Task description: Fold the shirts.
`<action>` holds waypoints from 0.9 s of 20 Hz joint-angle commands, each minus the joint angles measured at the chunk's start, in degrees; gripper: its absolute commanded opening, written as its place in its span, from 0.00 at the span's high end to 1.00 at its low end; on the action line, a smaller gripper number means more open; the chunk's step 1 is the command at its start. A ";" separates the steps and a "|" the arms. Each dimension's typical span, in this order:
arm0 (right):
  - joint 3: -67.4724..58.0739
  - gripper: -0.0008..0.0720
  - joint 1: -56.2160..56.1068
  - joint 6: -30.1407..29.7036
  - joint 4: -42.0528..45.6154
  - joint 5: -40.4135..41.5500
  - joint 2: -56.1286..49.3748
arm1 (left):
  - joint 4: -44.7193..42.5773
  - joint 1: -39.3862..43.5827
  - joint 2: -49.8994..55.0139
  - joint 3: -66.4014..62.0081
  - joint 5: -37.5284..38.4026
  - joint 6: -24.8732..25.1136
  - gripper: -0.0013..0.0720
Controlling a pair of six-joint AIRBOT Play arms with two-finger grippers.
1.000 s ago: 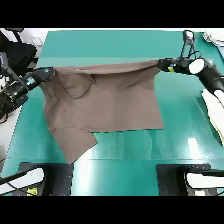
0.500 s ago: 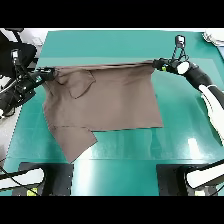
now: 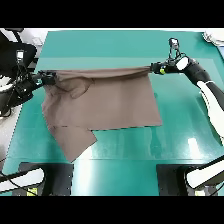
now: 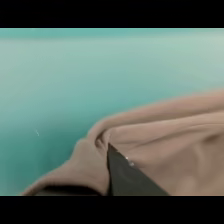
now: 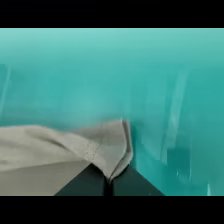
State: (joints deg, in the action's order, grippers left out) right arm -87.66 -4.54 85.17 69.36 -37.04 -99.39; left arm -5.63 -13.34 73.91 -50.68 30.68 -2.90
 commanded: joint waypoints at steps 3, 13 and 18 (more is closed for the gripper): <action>-0.20 0.97 -0.04 -0.17 -0.15 -11.78 0.46 | -35.36 -0.04 -3.65 -0.04 6.19 -29.03 0.96; 2.56 0.97 -0.17 2.95 -0.22 -17.66 1.90 | -52.52 -5.27 -4.50 0.26 14.60 -46.23 0.95; 5.95 0.97 -0.22 3.85 -0.37 -16.55 2.54 | -47.12 -5.29 -4.46 -0.26 14.82 -46.51 0.95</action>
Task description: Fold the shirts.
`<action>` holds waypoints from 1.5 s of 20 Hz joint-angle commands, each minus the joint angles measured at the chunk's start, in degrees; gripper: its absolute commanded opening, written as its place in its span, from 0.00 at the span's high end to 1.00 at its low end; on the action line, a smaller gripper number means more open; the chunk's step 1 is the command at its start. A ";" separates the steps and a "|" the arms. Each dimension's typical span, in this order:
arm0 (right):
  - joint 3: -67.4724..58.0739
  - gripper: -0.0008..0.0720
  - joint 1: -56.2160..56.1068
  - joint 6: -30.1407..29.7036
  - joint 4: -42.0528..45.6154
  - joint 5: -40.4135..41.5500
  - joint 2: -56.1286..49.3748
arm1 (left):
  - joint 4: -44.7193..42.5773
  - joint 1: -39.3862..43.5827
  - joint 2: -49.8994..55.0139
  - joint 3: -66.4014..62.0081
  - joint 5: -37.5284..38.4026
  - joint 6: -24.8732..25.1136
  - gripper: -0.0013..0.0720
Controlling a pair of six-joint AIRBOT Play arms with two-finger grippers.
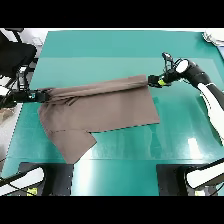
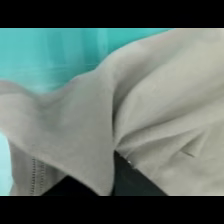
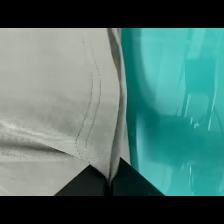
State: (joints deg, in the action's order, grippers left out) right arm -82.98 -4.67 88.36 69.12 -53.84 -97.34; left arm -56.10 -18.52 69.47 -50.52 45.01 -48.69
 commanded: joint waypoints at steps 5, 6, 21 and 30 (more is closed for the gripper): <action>1.16 0.97 -0.28 0.42 -0.07 7.08 6.34 | 14.36 -0.11 -0.04 -7.96 3.15 1.22 0.95; 1.18 0.97 0.09 0.00 -0.13 7.39 7.08 | 14.36 -0.11 -0.04 -9.44 3.89 1.20 0.95; 1.05 0.96 0.09 -0.46 -2.12 17.66 12.31 | 42.38 -0.11 -0.13 -12.87 8.48 9.75 0.95; 1.07 0.96 7.89 -2.43 -1.64 13.86 18.73 | 52.04 -0.96 -0.13 -12.87 8.76 9.88 0.95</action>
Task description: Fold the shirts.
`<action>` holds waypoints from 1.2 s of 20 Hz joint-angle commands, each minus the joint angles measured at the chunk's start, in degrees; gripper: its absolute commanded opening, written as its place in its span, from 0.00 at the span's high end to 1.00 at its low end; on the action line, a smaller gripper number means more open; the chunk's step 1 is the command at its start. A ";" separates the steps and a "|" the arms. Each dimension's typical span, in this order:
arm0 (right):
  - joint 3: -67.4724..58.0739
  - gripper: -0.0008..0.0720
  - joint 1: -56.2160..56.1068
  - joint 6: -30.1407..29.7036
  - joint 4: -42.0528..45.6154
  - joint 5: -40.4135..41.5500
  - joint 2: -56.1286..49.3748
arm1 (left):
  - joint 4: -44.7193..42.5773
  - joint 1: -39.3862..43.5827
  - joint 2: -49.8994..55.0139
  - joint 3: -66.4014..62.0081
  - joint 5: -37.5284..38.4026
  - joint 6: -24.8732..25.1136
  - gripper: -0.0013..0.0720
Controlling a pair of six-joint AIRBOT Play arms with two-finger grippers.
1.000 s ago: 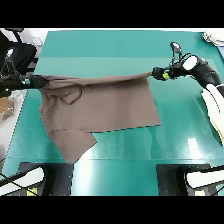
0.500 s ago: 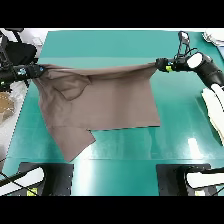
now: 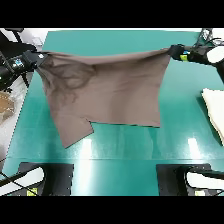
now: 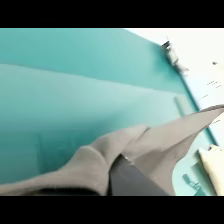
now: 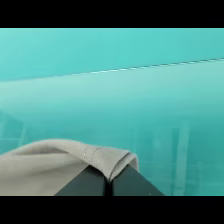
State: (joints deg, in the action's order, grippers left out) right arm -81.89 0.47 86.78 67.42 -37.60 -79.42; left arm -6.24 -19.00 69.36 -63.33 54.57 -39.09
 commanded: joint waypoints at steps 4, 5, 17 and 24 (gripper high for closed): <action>-0.02 0.96 4.74 -1.97 0.09 -2.36 -1.60 | 1.73 -0.57 0.02 -0.04 -9.66 4.33 0.95; -0.02 0.96 5.22 -1.97 0.00 -2.05 -2.62 | 1.86 -0.57 0.13 -0.04 -11.30 6.88 0.95; -0.02 0.96 -2.40 -1.99 -0.39 11.69 -13.70 | 1.99 9.07 12.96 -0.04 -25.27 20.11 0.95; -0.02 0.96 -3.98 -1.95 -0.39 19.37 -16.39 | 2.32 9.53 14.19 -0.04 -29.92 20.13 0.86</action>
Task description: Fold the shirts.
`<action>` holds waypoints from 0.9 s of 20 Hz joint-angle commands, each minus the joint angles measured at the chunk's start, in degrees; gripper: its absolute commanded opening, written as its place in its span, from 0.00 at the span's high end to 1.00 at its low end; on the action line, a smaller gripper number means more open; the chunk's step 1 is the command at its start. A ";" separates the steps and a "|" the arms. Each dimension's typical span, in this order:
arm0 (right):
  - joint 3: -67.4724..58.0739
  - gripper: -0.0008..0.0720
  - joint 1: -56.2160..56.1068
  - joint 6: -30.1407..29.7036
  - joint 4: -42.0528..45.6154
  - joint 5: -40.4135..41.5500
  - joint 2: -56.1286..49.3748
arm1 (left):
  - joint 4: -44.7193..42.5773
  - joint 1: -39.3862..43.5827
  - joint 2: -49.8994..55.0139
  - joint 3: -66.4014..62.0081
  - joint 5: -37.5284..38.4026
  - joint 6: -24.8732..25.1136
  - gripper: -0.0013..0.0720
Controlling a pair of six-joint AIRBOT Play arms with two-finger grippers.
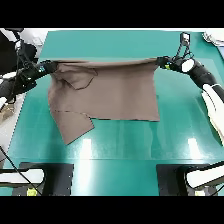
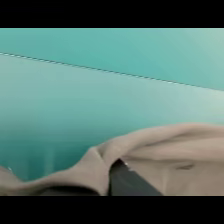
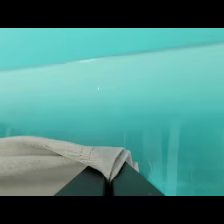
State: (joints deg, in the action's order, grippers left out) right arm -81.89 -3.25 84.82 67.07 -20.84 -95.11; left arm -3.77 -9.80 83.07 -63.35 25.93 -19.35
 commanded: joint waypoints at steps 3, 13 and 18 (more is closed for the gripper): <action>-0.02 0.22 1.51 0.17 -0.04 0.83 0.74 | -0.13 0.09 0.17 -0.02 -0.74 -1.42 0.06; 0.22 0.20 18.56 0.13 0.46 -40.00 14.03 | -43.25 -21.35 -13.44 -0.02 44.02 -37.07 0.06; 10.47 0.20 21.07 -0.15 -0.11 -50.88 20.63 | -49.11 -21.38 -13.46 5.27 48.24 -45.53 0.06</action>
State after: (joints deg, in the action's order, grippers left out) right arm -76.64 16.19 84.88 67.22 -63.24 -78.26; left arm -45.65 -30.11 70.26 -60.82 67.81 -57.78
